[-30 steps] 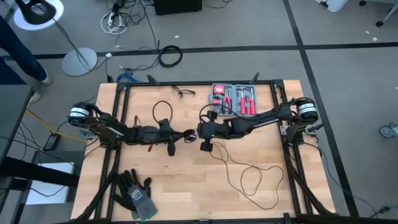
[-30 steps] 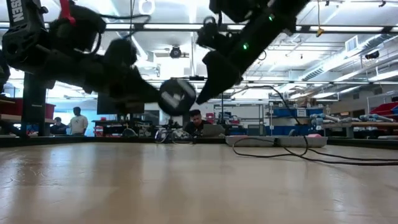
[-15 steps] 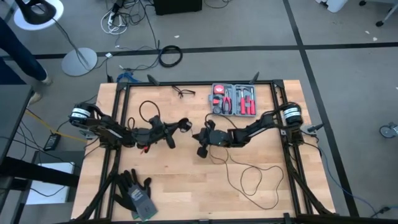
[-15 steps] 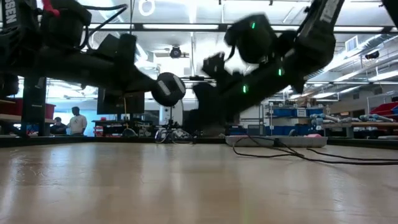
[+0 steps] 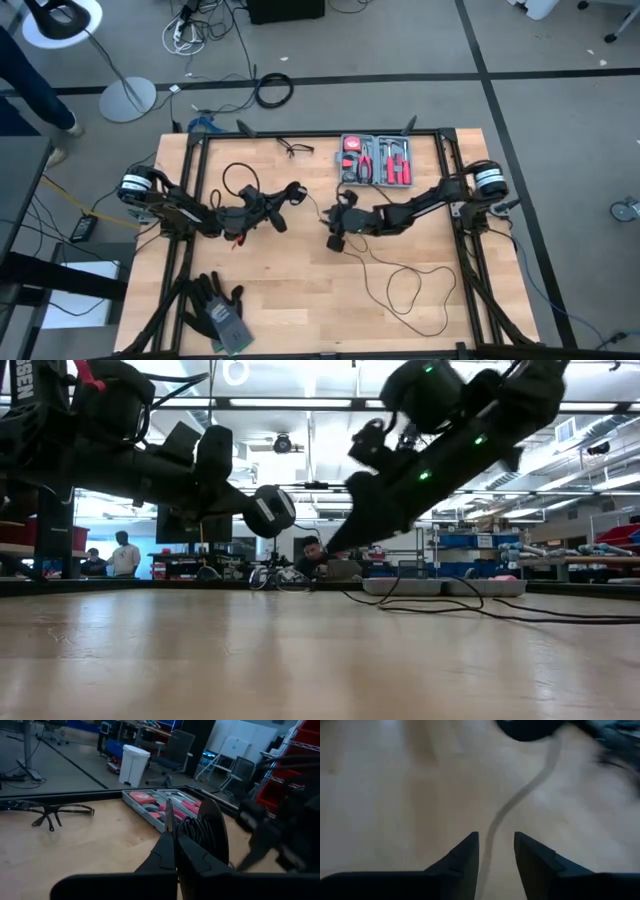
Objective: Coil cords
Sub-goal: Coil the black wire onto the spool
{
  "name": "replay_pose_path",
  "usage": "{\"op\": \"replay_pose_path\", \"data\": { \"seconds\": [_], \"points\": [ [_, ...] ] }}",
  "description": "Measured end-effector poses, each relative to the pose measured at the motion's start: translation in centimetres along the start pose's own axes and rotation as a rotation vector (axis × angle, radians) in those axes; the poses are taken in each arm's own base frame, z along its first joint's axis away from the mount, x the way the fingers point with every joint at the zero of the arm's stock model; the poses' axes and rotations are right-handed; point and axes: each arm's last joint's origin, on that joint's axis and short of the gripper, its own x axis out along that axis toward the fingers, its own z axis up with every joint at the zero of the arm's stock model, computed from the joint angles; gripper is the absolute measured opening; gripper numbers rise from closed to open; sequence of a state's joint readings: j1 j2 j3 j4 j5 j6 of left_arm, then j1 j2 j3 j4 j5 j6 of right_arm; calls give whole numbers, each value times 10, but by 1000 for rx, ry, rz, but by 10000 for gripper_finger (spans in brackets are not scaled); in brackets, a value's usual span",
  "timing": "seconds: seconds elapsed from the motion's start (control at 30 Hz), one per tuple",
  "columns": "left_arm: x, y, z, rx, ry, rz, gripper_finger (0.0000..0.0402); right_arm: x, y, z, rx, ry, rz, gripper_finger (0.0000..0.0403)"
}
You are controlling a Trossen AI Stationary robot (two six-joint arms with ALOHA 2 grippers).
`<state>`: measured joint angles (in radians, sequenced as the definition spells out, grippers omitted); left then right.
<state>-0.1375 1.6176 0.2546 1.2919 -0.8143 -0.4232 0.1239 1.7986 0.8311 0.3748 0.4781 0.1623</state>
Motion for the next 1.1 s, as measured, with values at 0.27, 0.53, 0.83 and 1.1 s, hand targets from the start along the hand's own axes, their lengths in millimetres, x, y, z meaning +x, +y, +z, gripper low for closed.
{"op": "replay_pose_path", "data": {
  "seconds": [0.27,0.53,0.83,1.1],
  "points": [
    [0,0,1,-3,-3,-3,0,-45,-23,-11,109,-55,-72,132],
    [0,-1,2,35,-14,-6,0,-42,-14,-41,353,-105,-17,132],
    [4,-7,6,66,-46,15,0,-8,10,-38,203,-111,-15,130],
    [4,-6,6,71,-44,25,0,5,18,-32,152,-126,-69,119]
  ]
}}
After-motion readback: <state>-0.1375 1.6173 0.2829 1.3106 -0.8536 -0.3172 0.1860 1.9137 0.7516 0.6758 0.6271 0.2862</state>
